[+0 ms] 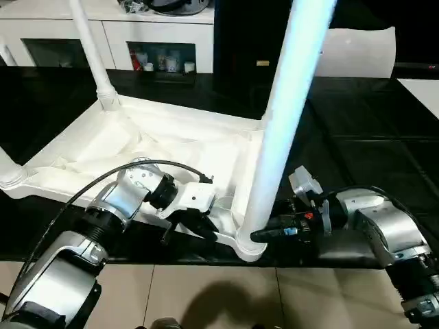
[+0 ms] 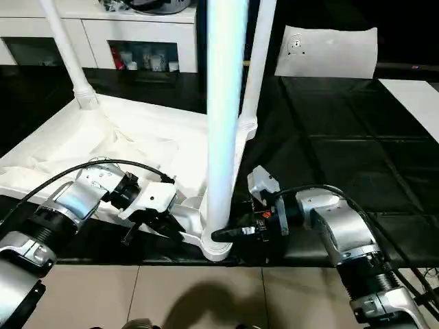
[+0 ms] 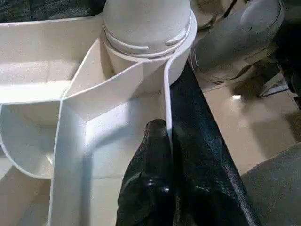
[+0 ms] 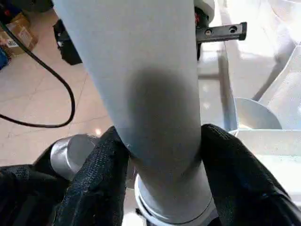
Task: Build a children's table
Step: Rotate leg to tighten
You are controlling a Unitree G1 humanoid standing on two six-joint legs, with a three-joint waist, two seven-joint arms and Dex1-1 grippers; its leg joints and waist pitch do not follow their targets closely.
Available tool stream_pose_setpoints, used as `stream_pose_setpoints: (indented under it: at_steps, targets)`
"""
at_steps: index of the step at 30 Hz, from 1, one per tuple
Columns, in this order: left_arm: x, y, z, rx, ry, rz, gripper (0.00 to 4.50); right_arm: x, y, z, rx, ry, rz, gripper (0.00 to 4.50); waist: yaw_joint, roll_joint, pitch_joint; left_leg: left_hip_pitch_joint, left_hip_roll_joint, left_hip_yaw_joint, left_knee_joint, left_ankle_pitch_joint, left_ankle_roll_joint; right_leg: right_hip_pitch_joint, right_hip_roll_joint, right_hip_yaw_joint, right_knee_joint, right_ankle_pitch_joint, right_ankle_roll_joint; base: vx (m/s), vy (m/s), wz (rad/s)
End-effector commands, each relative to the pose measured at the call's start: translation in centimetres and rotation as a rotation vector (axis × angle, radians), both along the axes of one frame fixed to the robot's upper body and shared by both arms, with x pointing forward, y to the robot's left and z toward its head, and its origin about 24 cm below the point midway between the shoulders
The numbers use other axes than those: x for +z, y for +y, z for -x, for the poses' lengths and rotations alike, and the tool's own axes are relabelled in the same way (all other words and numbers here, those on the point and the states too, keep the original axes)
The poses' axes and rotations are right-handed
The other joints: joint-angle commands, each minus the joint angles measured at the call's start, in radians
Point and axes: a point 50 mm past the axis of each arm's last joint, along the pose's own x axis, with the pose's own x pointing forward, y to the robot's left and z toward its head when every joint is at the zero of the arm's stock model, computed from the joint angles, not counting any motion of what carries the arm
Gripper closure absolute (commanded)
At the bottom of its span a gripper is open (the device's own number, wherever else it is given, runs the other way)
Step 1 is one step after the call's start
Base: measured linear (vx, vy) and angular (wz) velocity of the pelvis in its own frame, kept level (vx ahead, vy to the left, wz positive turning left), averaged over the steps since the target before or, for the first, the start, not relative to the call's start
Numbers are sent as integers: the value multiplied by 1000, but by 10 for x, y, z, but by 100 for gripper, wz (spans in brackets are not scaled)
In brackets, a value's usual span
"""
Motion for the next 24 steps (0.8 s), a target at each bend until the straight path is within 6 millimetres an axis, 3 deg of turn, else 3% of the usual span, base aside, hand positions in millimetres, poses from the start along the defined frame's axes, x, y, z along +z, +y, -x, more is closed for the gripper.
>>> stream_pose_setpoints:
  at_steps: [1, 3, 4, 5, 7, 9, 10, 12, 13, 14, 15, 16, 18, 19, 20, 23, 24]
  targets:
    - [7, -10, -3, 8, -9, 38, 450, 4, 7, 0, -35, 24, -74, 250, -8, -6, -73, -4, -13, 21, -64, -156, 61, 65, -48, 45, -88, -494, -7, 0, 0, 0]
    - [8, -12, -5, 65, -16, 66, 450, 4, 9, 0, -91, 19, -89, 251, -9, -8, -73, -3, -13, 22, -63, -161, 58, 64, -48, 44, -91, -504, -1, 0, 0, 0]
    - [8, -13, -9, 133, -33, 80, 450, 3, 12, 0, -159, 2, -84, 251, -12, 1, -69, 0, -17, 21, -63, -180, 48, 60, -46, 38, -98, -534, 10, 0, 0, 0]
    - [8, -13, -10, 151, -38, 82, 450, 2, 13, 0, -173, -3, -83, 252, -16, -4, -66, 6, -22, 22, -59, -203, 40, 56, -43, 30, -109, -573, 30, 0, 0, 0]
    - [9, -16, -15, 233, -51, 105, 450, -2, 18, -3, -276, -29, -50, 252, -23, -3, -65, 6, -27, 21, -58, -218, 32, 57, -41, 22, -115, -596, 52, 0, 0, 0]
    - [10, -19, -18, 290, -62, 119, 450, -7, 21, -8, -372, -41, -14, 252, -38, -1, -67, 7, -30, 19, -54, -233, 27, 57, -39, 10, -122, -607, 72, 0, 0, 0]
    - [11, -23, -23, 372, -74, 133, 450, -13, 26, -15, -502, -58, 25, 252, -55, 7, -69, 5, -25, 14, -57, -248, 29, 65, -37, 1, -128, -586, 79, 0, 0, 0]
    - [12, -30, -28, 473, -88, 152, 450, -18, 32, -23, -657, -37, 41, 255, -81, 9, -65, -1, -20, 7, -60, -269, 22, 72, -35, -11, -131, -571, 81, 0, 0, 0]
    - [13, -33, -30, 506, -93, 161, 450, -20, 35, -26, -709, -18, 48, 256, -88, 14, -68, 5, -19, 5, -60, -281, 23, 73, -38, -13, -135, -570, 78, 0, 0, 0]
    - [13, -35, -31, 524, -96, 167, 450, -20, 36, -27, -739, -7, 52, 256, -109, 14, -74, -2, -16, 0, -66, -262, 35, 84, -45, -4, -126, -506, 47, 0, 0, 0]
    - [14, -37, -32, 537, -98, 173, 450, -20, 38, -28, -753, -1, 49, 257, -109, 14, -74, -2, -16, 0, -66, -262, 35, 84, -45, -4, -126, -506, 47, 0, 0, 0]
    - [15, -44, -36, 602, -103, 199, 450, -19, 44, -34, -823, 19, 46, 257, -118, 23, -74, -1, -13, 0, -68, -255, 44, 80, -50, 5, -120, -472, 12, 0, 0, 0]
    - [18, -52, -43, 714, -136, 214, 450, -18, 53, -43, -900, 2, 77, 257, -131, 18, -76, -4, -15, 1, -67, -232, 41, 78, -51, 10, -112, -449, -22, 0, 0, 0]
    - [18, -52, -44, 726, -140, 214, 450, -18, 54, -44, -906, -1, 81, 257, -131, 19, -77, -2, -16, 2, -66, -228, 45, 79, -52, 12, -113, -447, -27, 0, 0, 0]
    - [19, -54, -45, 749, -149, 217, 450, -18, 56, -46, -926, -5, 92, 257, -129, 20, -81, -9, -16, 4, -66, -180, 60, 82, -52, 24, -101, -387, -51, 0, 0, 0]
    - [24, -63, -50, 800, -178, 230, 450, -16, 66, -53, -969, -22, 110, 257, -129, 11, -85, -21, -21, 4, -64, -124, 67, 85, -52, 32, -84, -359, -69, 0, 0, 0]
    - [25, -65, -49, 794, -181, 228, 450, -15, 69, -54, -979, -36, 103, 188, -122, 16, -90, -19, -17, 5, -63, -81, 80, 84, -52, 39, -77, -303, -86, 0, 0, 0]
